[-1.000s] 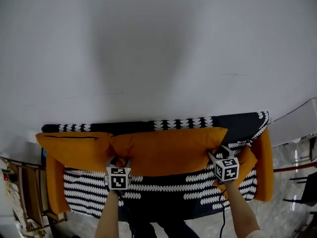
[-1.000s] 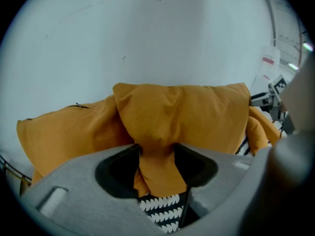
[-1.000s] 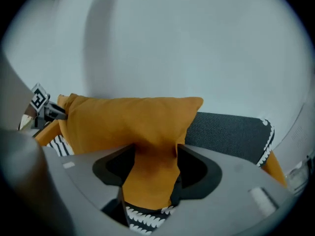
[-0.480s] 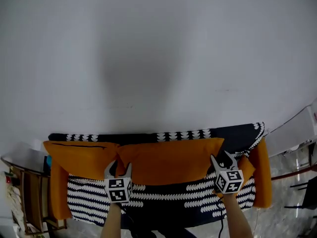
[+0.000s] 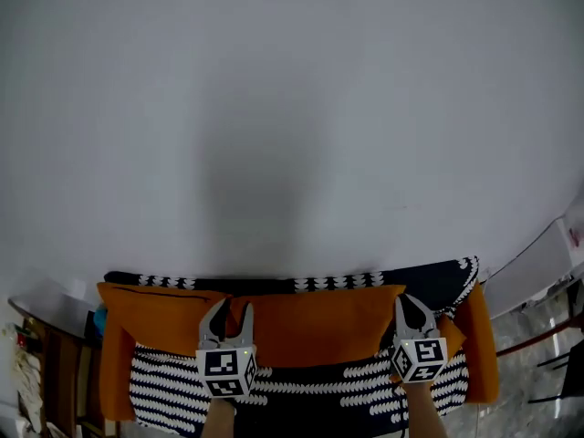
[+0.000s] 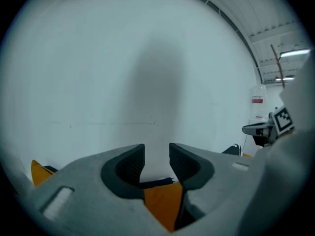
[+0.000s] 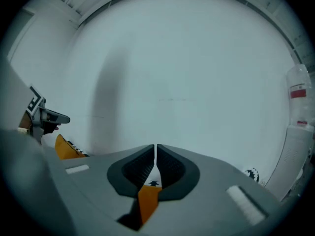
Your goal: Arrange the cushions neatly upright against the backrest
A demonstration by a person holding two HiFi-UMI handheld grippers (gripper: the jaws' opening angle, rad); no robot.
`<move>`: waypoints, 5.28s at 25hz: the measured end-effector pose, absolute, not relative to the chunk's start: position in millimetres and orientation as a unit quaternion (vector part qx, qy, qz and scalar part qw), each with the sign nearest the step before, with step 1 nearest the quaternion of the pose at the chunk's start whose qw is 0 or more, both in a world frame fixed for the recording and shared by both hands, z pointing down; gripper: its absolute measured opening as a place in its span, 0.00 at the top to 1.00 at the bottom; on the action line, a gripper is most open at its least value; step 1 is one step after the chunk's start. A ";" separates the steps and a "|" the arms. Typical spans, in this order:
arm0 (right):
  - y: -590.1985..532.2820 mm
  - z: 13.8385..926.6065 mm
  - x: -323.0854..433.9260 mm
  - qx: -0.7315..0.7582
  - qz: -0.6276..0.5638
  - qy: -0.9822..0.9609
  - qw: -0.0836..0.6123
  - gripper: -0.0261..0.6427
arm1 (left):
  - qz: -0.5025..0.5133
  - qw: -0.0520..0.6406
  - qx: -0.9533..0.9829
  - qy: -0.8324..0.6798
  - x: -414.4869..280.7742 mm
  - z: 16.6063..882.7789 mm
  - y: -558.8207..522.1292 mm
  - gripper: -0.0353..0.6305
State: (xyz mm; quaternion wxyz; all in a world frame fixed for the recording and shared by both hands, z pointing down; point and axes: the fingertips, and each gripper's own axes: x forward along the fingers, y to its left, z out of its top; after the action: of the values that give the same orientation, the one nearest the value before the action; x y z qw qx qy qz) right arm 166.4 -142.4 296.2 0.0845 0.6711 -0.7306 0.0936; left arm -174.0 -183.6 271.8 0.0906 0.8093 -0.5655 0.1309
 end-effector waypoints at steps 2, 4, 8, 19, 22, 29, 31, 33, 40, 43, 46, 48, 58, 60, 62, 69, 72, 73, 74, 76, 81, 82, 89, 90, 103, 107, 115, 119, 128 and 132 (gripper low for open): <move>-138.5 280.5 166.0 0.681 0.079 -0.723 0.084 0.95 | 0.114 0.078 0.814 -0.564 -168.4 249.5 -179.7 0.71; -134.7 265.1 162.7 0.686 0.069 -0.720 0.080 0.95 | 0.100 0.068 0.817 -0.563 -164.2 230.6 -174.3 0.73; -123.0 239.5 156.1 0.690 0.054 -0.719 0.066 0.95 | 0.089 0.053 0.822 -0.559 -153.4 209.8 -158.6 0.90; -77.3 217.0 142.0 0.694 0.076 -0.715 0.023 0.95 | 0.031 0.082 0.828 -0.554 -141.0 178.1 -114.7 0.94; -71.0 215.4 136.3 0.693 0.073 -0.716 0.026 0.95 | 0.020 0.082 0.828 -0.555 -144.4 171.8 -107.7 0.94; -60.4 208.0 126.6 0.689 0.060 -0.722 0.028 0.95 | 0.022 0.078 0.827 -0.556 -148.0 168.8 -94.0 0.94; -59.7 206.4 121.6 0.686 0.059 -0.725 0.026 0.95 | 0.024 0.078 0.826 -0.558 -151.9 168.8 -92.4 0.94; -58.9 205.4 116.3 0.682 0.057 -0.729 0.024 0.95 | 0.021 0.076 0.821 -0.566 -157.6 167.9 -90.8 0.94; -51.6 201.5 109.4 0.676 0.059 -0.734 0.025 0.95 | 0.021 0.074 0.807 -0.586 -169.3 163.4 -84.4 0.94; -46.6 199.7 106.7 0.680 0.058 -0.731 0.025 0.95 | 0.025 0.077 0.810 -0.581 -171.4 163.9 -82.0 0.94; -37.4 198.7 103.2 0.686 0.058 -0.725 0.026 0.95 | 0.031 0.079 0.819 -0.568 -169.3 165.9 -79.2 0.94; -28.6 199.2 101.4 0.692 0.059 -0.719 0.024 0.95 | 0.034 0.077 0.827 -0.556 -166.0 167.9 -77.8 0.94; 45.0 207.8 122.6 0.772 0.070 -0.631 0.029 0.91 | 0.044 0.089 0.884 -0.456 -123.6 182.9 -69.0 0.94; 65.0 211.1 129.3 0.787 0.072 -0.611 0.035 0.90 | 0.045 0.091 0.896 -0.432 -109.8 186.4 -63.8 0.94; 84.5 214.6 136.8 0.802 0.076 -0.591 0.040 0.88 | 0.046 0.093 0.906 -0.411 -96.4 189.7 -57.5 0.94; 139.5 214.5 168.0 0.844 0.084 -0.528 0.040 0.74 | 0.043 0.100 0.932 -0.347 -49.2 191.6 -30.4 0.78; 153.9 212.9 180.9 0.856 0.083 -0.508 0.040 0.66 | 0.039 0.102 0.939 -0.327 -31.8 191.3 -22.7 0.73; 157.3 212.6 185.3 0.859 0.083 -0.503 0.041 0.64 | 0.038 0.104 0.940 -0.321 -26.3 191.3 -21.0 0.71; 159.8 212.4 190.1 0.861 0.082 -0.500 0.043 0.61 | 0.037 0.107 0.942 -0.317 -20.6 191.7 -19.6 0.68; 164.4 212.7 200.0 0.863 0.081 -0.496 0.046 0.59 | 0.038 0.112 0.944 -0.307 -8.5 193.8 -16.6 0.65; 171.4 223.5 232.5 0.868 0.088 -0.488 0.041 0.56 | 0.049 0.114 0.946 -0.299 24.8 204.7 -11.3 0.63; 169.8 227.2 240.1 0.866 0.092 -0.490 0.042 0.55 | 0.052 0.114 0.945 -0.301 32.5 208.0 -10.8 0.63; 143.6 252.0 317.1 0.832 0.104 -0.540 0.069 0.54 | 0.074 0.111 0.937 -0.323 117.1 229.0 -7.3 0.62; 138.8 255.8 330.8 0.824 0.108 -0.551 0.072 0.54 | 0.077 0.117 0.933 -0.332 130.3 232.1 -5.8 0.63; 88.5 305.6 475.7 0.722 0.167 -0.662 0.109 0.53 | 0.127 0.154 0.873 -0.446 258.7 265.3 3.1 0.63; 77.3 329.1 498.6 0.697 0.181 -0.683 0.122 0.53 | 0.144 0.166 0.854 -0.472 275.2 285.9 9.3 0.63; 39.5 382.6 509.0 0.635 0.211 -0.726 0.155 0.53 | 0.174 0.216 0.809 -0.518 284.1 339.0 14.4 0.62; 24.8 411.7 514.2 0.618 0.226 -0.732 0.178 0.51 | 0.180 0.255 0.791 -0.526 287.1 368.1 15.0 0.60; 2.9 473.8 531.8 0.596 0.245 -0.730 0.231 0.51 | 0.184 0.357 0.748 -0.529 289.2 440.7 20.2 0.55; -1.1 510.9 534.3 0.582 0.267 -0.722 0.261 0.51 | 0.201 0.389 0.727 -0.529 285.4 477.1 25.6 0.55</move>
State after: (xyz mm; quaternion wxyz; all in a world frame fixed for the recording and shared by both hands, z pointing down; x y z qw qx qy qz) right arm 534.3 -1.1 510.9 0.2615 0.5822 -0.7222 0.2665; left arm 285.4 25.6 477.1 0.3887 0.7273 -0.5289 0.2008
